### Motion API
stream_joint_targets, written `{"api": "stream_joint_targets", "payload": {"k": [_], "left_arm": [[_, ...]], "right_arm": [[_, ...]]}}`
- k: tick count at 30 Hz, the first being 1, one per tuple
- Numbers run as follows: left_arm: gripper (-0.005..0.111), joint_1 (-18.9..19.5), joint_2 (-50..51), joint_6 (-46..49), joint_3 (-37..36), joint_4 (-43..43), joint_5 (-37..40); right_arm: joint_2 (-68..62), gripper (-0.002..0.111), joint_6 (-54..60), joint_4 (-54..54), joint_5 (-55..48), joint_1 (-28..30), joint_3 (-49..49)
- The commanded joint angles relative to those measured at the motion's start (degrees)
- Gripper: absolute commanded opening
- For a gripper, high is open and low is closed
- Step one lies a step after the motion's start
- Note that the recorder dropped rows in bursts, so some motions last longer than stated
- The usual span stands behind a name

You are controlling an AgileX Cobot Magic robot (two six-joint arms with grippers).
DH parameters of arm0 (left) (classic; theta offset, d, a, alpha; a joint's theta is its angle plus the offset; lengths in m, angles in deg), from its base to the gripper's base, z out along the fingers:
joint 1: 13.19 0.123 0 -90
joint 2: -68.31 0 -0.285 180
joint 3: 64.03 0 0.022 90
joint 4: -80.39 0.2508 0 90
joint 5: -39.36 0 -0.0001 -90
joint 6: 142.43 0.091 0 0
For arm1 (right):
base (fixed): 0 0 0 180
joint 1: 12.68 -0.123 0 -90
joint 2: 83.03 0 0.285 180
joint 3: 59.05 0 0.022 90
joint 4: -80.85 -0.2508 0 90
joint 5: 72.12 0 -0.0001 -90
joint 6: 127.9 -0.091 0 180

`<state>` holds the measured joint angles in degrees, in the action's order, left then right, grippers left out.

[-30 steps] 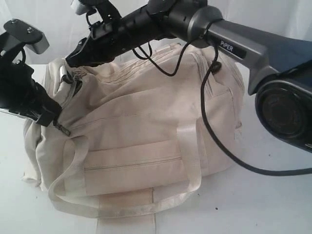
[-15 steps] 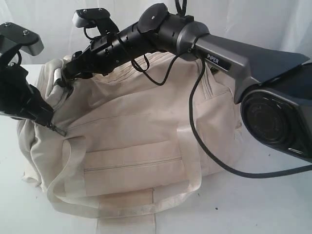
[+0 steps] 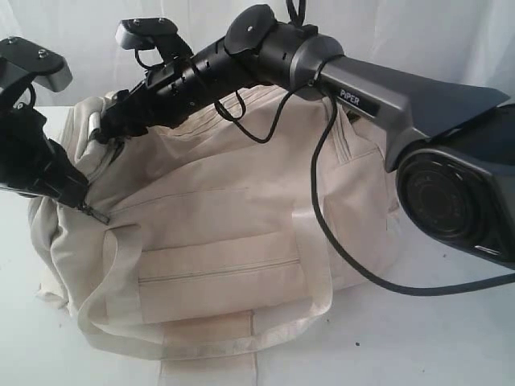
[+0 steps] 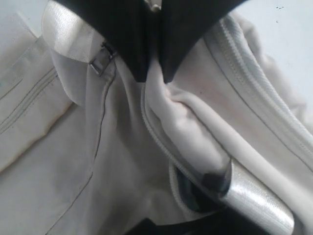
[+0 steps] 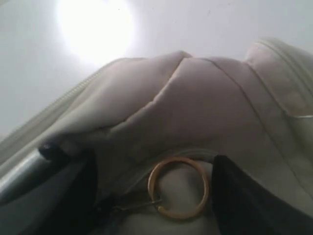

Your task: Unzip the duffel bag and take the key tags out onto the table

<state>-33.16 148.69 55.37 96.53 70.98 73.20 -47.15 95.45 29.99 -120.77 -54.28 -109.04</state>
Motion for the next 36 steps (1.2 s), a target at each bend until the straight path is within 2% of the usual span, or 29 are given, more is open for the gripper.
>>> {"api": "stream_joint_targets", "payload": {"k": [1,4,6,17,25,29,30,32,36], "left_arm": [[0.0,-0.12,-0.65,0.0,-0.42,-0.72,2.9],[0.0,-0.12,-0.65,0.12,-0.42,-0.72,2.9],[0.0,-0.12,-0.65,0.12,-0.42,-0.72,2.9],[0.0,-0.12,-0.65,0.12,-0.42,-0.72,2.9],[0.0,-0.12,-0.65,0.12,-0.42,-0.72,2.9],[0.0,-0.12,-0.65,0.12,-0.42,-0.72,2.9],[0.0,-0.12,-0.65,0.12,-0.42,-0.72,2.9],[0.0,-0.12,-0.65,0.12,-0.42,-0.72,2.9],[0.0,-0.12,-0.65,0.12,-0.42,-0.72,2.9]], "right_arm": [[0.11,0.04,-0.67,0.35,-1.27,-0.17,-0.14],[0.11,0.013,-0.67,0.35,-1.66,-0.17,-0.14],[0.23,0.0,-0.67,0.35,-1.03,-0.17,-0.14],[3.35,0.0,-1.79,3.12,9.95,1.44,-0.14],[3.75,0.0,-3.13,4.2,13.38,1.77,-0.14],[3.75,0.0,-4.68,4.38,10.8,1.77,-0.14],[3.75,0.002,-5.28,4.38,9.51,1.77,-0.14],[3.75,0.013,-6.16,4.38,6.82,1.77,-0.14],[3.39,0.058,-10.47,5.62,4.93,1.77,-0.14]]}}
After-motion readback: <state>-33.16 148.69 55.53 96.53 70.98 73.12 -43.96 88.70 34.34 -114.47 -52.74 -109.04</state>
